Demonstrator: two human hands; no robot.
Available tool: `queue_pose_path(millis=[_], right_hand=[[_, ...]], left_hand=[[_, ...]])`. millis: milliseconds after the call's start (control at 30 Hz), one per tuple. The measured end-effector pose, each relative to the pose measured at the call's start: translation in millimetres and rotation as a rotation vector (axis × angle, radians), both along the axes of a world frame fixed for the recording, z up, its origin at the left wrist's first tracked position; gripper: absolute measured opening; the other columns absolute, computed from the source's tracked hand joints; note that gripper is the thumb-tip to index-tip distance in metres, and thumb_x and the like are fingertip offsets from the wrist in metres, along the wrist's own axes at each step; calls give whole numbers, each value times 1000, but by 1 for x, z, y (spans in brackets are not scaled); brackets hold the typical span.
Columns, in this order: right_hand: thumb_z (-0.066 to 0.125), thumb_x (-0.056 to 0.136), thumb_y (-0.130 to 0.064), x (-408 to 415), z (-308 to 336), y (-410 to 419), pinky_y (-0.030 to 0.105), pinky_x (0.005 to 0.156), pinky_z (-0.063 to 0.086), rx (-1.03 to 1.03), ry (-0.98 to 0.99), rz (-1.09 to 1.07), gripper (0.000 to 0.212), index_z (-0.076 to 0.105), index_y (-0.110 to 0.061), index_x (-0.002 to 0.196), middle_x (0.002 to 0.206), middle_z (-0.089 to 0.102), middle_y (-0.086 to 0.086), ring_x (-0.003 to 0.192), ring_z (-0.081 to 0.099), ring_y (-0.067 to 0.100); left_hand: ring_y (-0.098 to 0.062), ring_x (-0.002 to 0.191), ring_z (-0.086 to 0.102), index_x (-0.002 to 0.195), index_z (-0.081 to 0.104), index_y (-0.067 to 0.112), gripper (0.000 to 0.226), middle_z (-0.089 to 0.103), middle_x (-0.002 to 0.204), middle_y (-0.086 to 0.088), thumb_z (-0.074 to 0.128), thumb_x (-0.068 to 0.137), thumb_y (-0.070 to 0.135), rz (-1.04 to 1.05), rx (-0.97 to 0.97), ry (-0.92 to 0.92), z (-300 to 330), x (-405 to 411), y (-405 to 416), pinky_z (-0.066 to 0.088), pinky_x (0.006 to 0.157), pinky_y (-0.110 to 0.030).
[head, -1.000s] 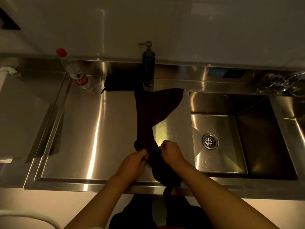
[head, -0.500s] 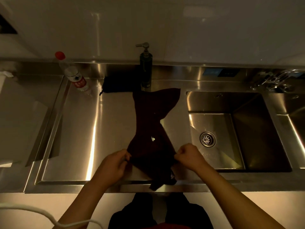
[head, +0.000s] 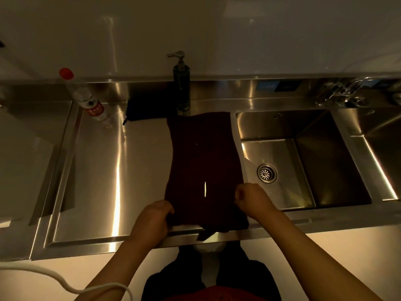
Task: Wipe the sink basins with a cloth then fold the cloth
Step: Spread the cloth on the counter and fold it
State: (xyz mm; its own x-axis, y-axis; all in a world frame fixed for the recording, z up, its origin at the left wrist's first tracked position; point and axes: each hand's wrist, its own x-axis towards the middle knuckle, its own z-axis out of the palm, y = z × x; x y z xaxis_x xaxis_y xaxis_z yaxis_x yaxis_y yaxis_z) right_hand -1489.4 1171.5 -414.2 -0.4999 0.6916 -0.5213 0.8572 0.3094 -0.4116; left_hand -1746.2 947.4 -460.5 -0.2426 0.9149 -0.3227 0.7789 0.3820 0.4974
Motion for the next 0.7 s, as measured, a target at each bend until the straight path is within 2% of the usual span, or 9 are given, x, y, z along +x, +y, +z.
queue_pose_path(millis=[100, 200, 300, 433, 500, 600, 700], right_hand=[[80, 83, -19, -1, 0, -14, 22, 74, 53, -254, -7, 241, 15, 68, -26, 88, 89, 63, -10, 83, 63, 9], [84, 76, -26, 11, -15, -30, 31, 85, 57, -163, -84, 398, 30, 63, -31, 97, 108, 58, -10, 96, 58, 12], [79, 78, -26, 19, -27, -38, 36, 86, 56, -58, -66, 477, 34, 61, -29, 106, 113, 55, -8, 100, 57, 14], [70, 87, -20, 19, -33, -34, 32, 87, 54, -85, 4, 426, 20, 64, -26, 105, 108, 60, -7, 99, 58, 14], [73, 87, -17, 18, -32, -24, 29, 84, 54, -200, 49, 305, 19, 65, -29, 100, 103, 63, -7, 94, 61, 12], [80, 84, -16, 20, -21, -2, 19, 72, 49, -403, 127, 124, 23, 67, -34, 91, 90, 67, -5, 83, 66, 8], [81, 83, -20, 20, -13, 11, 16, 71, 45, -541, 66, 210, 22, 70, -37, 90, 88, 69, -7, 80, 66, 1]], left_hand=[[-12, 106, 59, 115, 71, 28, 29, 63, 116, 10, 67, 89, 16, -215, 48, -33, 1, 23, -3, 46, 86, -21], [-7, 120, 49, 135, 61, 34, 41, 54, 131, 14, 66, 95, 35, -312, 27, -18, -8, 42, -3, 43, 95, -23], [-11, 126, 47, 142, 57, 34, 46, 51, 139, 10, 65, 97, 34, -275, 2, 13, -13, 54, 4, 42, 97, -25], [-17, 123, 53, 140, 58, 28, 38, 57, 135, 5, 59, 102, 29, -185, 2, 32, -17, 61, 13, 44, 92, -27], [-18, 121, 55, 141, 58, 27, 40, 59, 134, 3, 61, 101, 26, -154, -2, 45, -19, 61, 15, 47, 91, -29], [-20, 118, 56, 137, 62, 23, 38, 60, 131, 0, 63, 99, 19, -108, -9, 80, -22, 60, 18, 47, 88, -29], [-21, 113, 58, 126, 67, 17, 27, 63, 124, -2, 60, 100, 13, -77, -34, 69, -22, 66, 21, 40, 81, -25]])
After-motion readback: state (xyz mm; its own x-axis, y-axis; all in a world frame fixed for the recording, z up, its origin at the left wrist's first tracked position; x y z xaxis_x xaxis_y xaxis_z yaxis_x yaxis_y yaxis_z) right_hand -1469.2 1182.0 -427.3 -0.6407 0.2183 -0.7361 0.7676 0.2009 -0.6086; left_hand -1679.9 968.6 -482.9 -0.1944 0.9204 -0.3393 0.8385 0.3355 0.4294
